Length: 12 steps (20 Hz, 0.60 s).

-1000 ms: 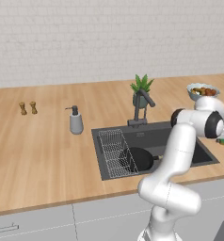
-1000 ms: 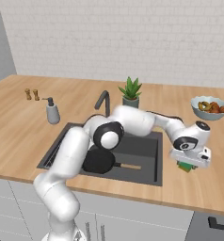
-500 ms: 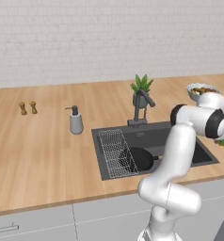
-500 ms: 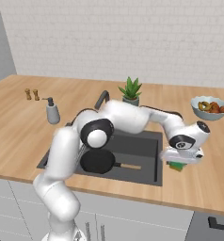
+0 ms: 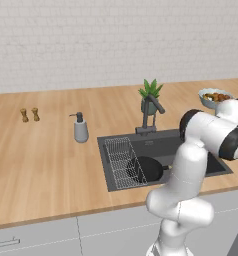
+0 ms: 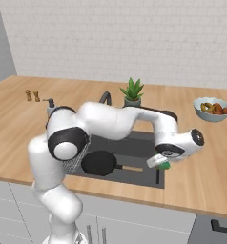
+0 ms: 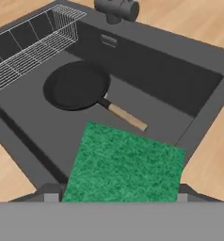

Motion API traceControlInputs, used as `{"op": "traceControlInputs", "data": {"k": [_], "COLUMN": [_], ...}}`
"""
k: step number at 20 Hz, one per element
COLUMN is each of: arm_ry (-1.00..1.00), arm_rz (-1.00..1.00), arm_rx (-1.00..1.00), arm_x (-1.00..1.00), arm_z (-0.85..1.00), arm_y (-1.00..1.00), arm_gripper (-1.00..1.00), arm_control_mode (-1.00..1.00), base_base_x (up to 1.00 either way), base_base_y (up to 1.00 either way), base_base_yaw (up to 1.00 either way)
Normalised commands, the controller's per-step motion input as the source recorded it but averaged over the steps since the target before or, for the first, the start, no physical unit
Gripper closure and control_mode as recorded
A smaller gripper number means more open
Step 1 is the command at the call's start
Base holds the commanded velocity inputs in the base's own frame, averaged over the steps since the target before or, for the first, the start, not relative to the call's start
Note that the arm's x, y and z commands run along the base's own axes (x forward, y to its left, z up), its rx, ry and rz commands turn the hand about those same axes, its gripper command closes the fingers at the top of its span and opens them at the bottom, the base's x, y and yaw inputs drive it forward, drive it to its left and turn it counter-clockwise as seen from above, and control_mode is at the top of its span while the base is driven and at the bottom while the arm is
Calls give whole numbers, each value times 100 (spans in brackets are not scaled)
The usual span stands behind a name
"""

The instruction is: Pick the pan and sponge and place them into the sink. Then turn on the water.

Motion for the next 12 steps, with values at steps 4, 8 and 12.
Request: {"op": "traceControlInputs", "data": {"k": [4,8,12], "arm_ry": [-40,-38,-27], "arm_rz": [37,37,39], "arm_rx": [0,0,0], "arm_x": [-42,-40,-27], "arm_z": [53,41,43], "arm_y": [69,76,78], "arm_gripper": [100,100,100], "arm_control_mode": [-100,-100,-100], "base_base_x": [0,0,0], "base_base_y": [0,0,0], "base_base_yaw": [0,0,0]}}
